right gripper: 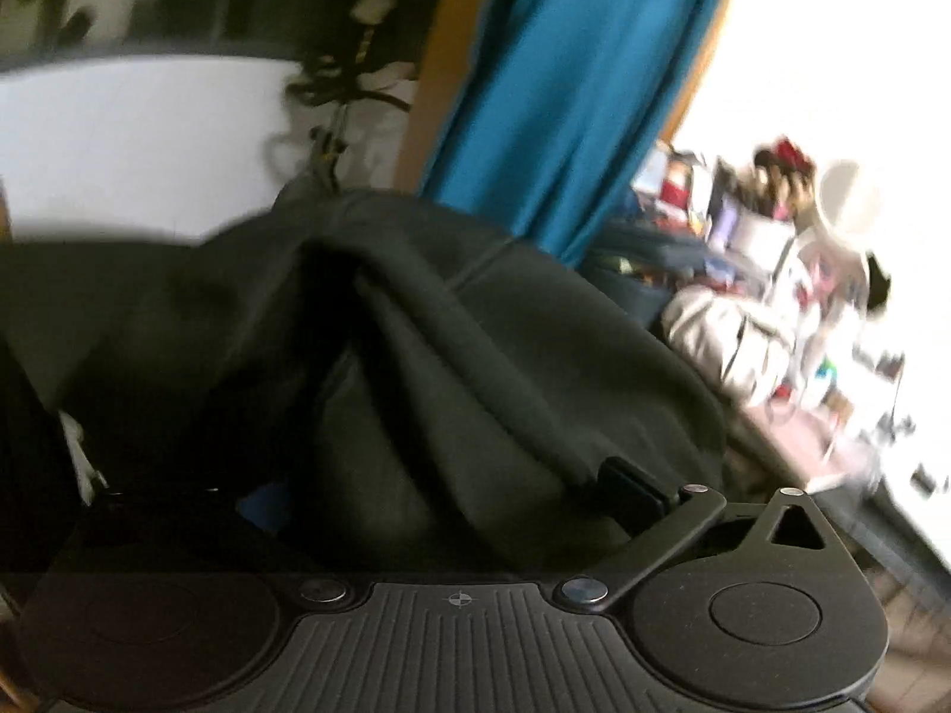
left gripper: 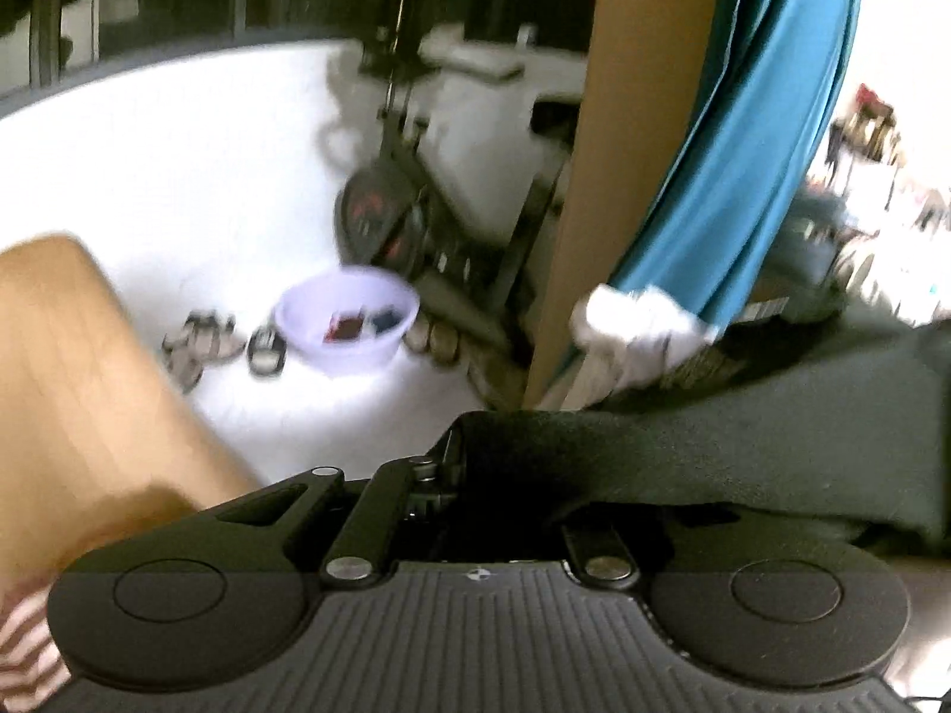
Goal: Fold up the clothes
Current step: 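Lift the black garment with both grippers and carry it to the patterned table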
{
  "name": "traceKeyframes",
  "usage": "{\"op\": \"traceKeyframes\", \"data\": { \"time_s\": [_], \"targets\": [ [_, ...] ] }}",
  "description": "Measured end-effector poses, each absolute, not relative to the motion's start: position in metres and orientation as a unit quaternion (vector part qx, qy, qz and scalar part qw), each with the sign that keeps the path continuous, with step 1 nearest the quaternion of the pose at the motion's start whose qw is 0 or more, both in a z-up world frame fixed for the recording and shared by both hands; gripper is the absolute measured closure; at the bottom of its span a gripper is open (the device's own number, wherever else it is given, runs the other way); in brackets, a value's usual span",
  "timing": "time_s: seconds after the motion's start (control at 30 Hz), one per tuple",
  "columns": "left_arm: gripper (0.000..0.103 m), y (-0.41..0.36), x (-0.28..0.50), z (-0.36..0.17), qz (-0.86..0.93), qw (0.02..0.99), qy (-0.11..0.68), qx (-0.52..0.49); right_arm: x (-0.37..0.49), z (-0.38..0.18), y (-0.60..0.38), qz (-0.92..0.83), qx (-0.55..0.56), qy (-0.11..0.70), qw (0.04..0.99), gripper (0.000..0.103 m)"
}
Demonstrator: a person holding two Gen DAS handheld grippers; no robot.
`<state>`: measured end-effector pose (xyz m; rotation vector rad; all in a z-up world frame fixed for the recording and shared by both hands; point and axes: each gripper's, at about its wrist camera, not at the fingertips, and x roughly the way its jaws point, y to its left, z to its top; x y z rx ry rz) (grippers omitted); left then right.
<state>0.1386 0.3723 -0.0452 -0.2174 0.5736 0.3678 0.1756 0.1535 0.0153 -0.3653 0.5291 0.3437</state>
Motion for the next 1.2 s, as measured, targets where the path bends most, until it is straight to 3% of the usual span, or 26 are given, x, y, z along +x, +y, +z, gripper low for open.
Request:
{"op": "traceKeyframes", "data": {
  "time_s": [0.1,0.17,0.23,0.3,0.47,0.63,0.8,1.2],
  "targets": [
    [0.097,0.370,0.137,-0.014,0.149,0.955,0.231,-0.111,0.189,0.013,0.152,0.151,-0.140,0.261,0.943,0.001],
    [0.098,0.361,0.138,0.016,0.115,0.970,0.188,-0.100,0.205,0.016,0.145,0.153,-0.068,0.278,0.946,0.011],
    [0.098,0.350,0.143,0.041,0.081,0.981,0.154,-0.087,0.217,0.022,0.136,0.168,0.010,0.289,0.942,0.076],
    [0.098,0.338,0.148,0.064,0.048,0.988,0.123,-0.076,0.226,0.034,0.123,0.164,0.091,0.292,0.938,0.098],
    [0.098,0.308,0.166,0.118,-0.026,0.996,0.057,-0.066,0.220,0.102,0.060,0.126,0.255,0.174,0.943,0.100],
    [0.098,0.269,0.181,0.158,-0.126,0.990,-0.017,-0.056,0.185,0.181,0.005,0.110,0.278,0.049,0.953,0.100],
    [0.098,0.215,0.191,0.191,-0.256,0.960,-0.081,-0.074,0.127,0.229,-0.056,0.055,0.264,-0.022,0.963,0.100],
    [0.098,-0.005,0.189,0.206,-0.436,0.892,-0.075,-0.095,-0.012,0.216,-0.243,-0.055,0.255,-0.018,0.965,0.100]
  ]
}}
